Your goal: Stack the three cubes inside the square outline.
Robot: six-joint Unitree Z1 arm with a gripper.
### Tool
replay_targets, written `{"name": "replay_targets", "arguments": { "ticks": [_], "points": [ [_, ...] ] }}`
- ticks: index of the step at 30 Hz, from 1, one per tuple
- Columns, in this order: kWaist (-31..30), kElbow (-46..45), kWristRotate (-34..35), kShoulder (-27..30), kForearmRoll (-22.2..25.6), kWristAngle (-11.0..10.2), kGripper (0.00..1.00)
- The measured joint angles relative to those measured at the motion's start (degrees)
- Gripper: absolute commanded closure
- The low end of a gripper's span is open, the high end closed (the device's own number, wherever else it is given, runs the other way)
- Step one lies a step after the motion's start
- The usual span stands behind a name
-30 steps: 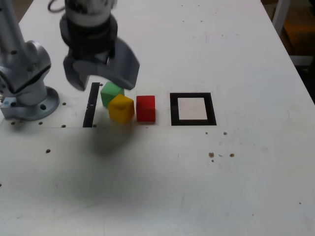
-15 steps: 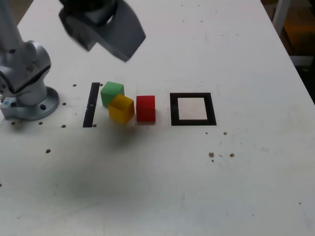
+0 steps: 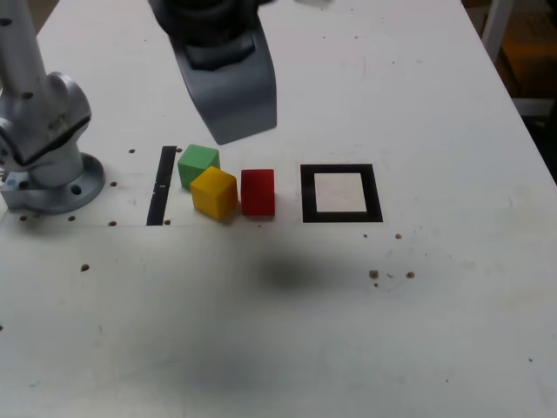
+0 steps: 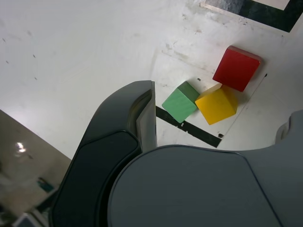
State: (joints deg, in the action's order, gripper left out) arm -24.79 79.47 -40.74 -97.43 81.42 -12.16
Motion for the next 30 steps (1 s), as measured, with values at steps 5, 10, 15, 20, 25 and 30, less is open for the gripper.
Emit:
{"name": "replay_targets", "arguments": {
  "ticks": [5,10,15,20,25,30],
  "points": [
    [-0.06,0.96,-10.32,-3.92,-1.70,-2.47,0.05],
    [-0.07,0.64,-14.50,-8.37,-4.06,-3.86,0.05],
    [-0.06,-3.67,-16.18,-10.26,-9.84,-5.11,0.05],
    [-0.06,-5.14,-16.25,-10.86,-11.56,-5.21,0.05],
    [-0.07,-5.82,-16.03,-13.03,-11.56,-4.56,0.05],
    [-0.06,-7.79,-14.88,-12.96,-14.44,-4.76,0.05]
  ]
}}
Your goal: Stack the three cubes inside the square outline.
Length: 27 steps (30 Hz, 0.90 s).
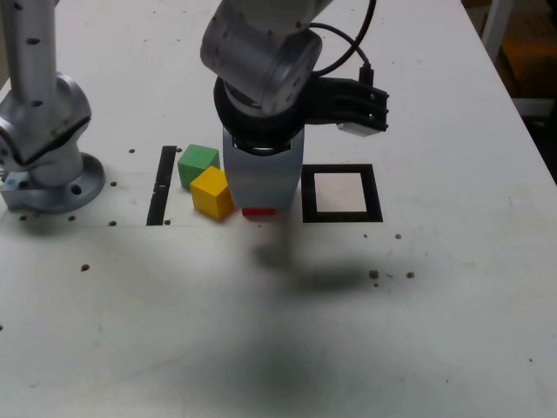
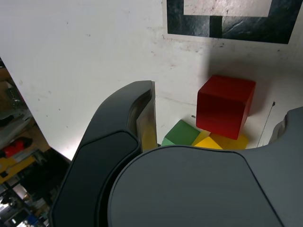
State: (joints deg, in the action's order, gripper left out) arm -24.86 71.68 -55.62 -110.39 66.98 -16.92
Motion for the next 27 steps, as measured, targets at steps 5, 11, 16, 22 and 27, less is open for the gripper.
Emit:
{"name": "replay_targets", "arguments": {
  "ticks": [5,11,16,22,27],
  "points": [
    [0.01,-2.16,1.35,0.22,-3.20,-0.81,0.05],
    [0.01,-3.72,2.84,0.40,-6.17,-2.56,0.04],
    [0.01,-5.25,4.38,0.40,-8.26,-4.05,0.06],
    [0.01,-4.27,3.65,-0.02,-7.02,-3.91,0.07],
    [0.01,-5.43,2.74,-0.42,-5.19,-3.53,0.07]
  ]
}}
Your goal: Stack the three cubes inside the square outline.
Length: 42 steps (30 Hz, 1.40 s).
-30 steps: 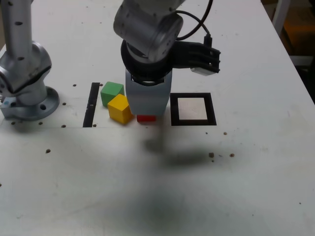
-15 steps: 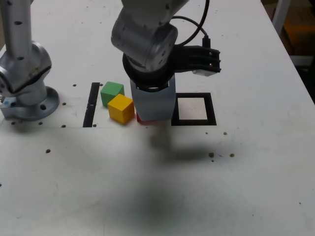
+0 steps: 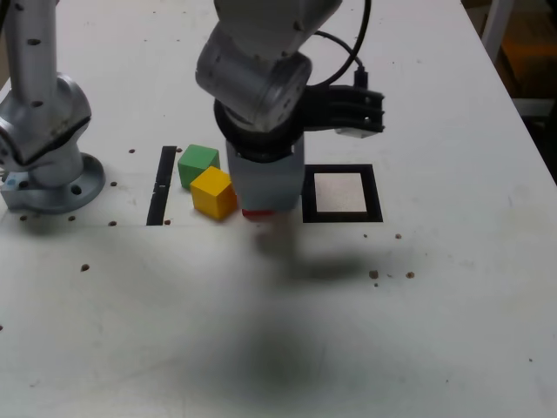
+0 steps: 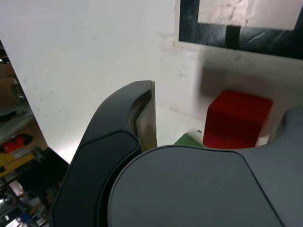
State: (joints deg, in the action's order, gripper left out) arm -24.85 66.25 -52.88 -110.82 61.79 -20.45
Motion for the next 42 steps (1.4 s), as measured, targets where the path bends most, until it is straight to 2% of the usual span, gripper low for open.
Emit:
{"name": "replay_targets", "arguments": {
  "ticks": [11,14,17,23,29,33,42],
  "points": [
    [-0.03,-3.09,-0.17,1.00,-2.90,1.88,0.09],
    [-0.03,-3.28,-1.57,1.40,-3.53,4.37,0.09],
    [-0.04,-3.47,-2.68,1.90,-3.80,5.92,0.10],
    [-0.04,-4.58,-4.94,2.75,-4.26,7.64,0.16],
    [-0.04,-4.80,-4.23,2.82,-7.91,7.01,0.15],
    [0.02,-4.82,-2.55,2.55,-10.28,5.03,0.15],
    [0.20,-4.84,-1.96,1.83,-10.19,4.39,0.16]
  ]
}}
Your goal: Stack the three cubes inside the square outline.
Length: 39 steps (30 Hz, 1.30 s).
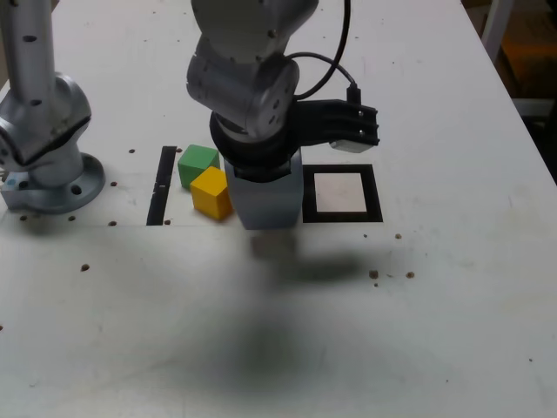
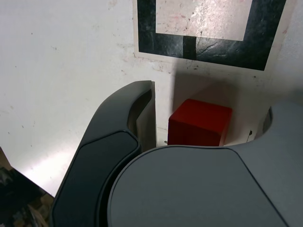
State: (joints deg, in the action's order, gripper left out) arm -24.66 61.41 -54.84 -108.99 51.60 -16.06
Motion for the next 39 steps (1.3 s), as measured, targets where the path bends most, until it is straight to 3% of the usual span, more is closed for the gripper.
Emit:
{"name": "replay_targets", "arguments": {
  "ticks": [5,9,20,29,33,39],
  "points": [
    [0.00,0.51,-0.58,-0.07,2.40,0.00,0.19],
    [0.07,0.63,-1.07,-0.42,2.68,0.18,0.28],
    [0.73,-0.80,-2.91,-0.59,-1.32,2.66,0.44],
    [1.09,-0.76,-1.55,-0.58,-1.80,5.07,0.65],
    [1.39,-0.64,1.36,-0.42,-2.69,5.47,0.73],
    [1.59,-0.95,3.03,0.14,-4.32,5.15,0.77]
  ]
}}
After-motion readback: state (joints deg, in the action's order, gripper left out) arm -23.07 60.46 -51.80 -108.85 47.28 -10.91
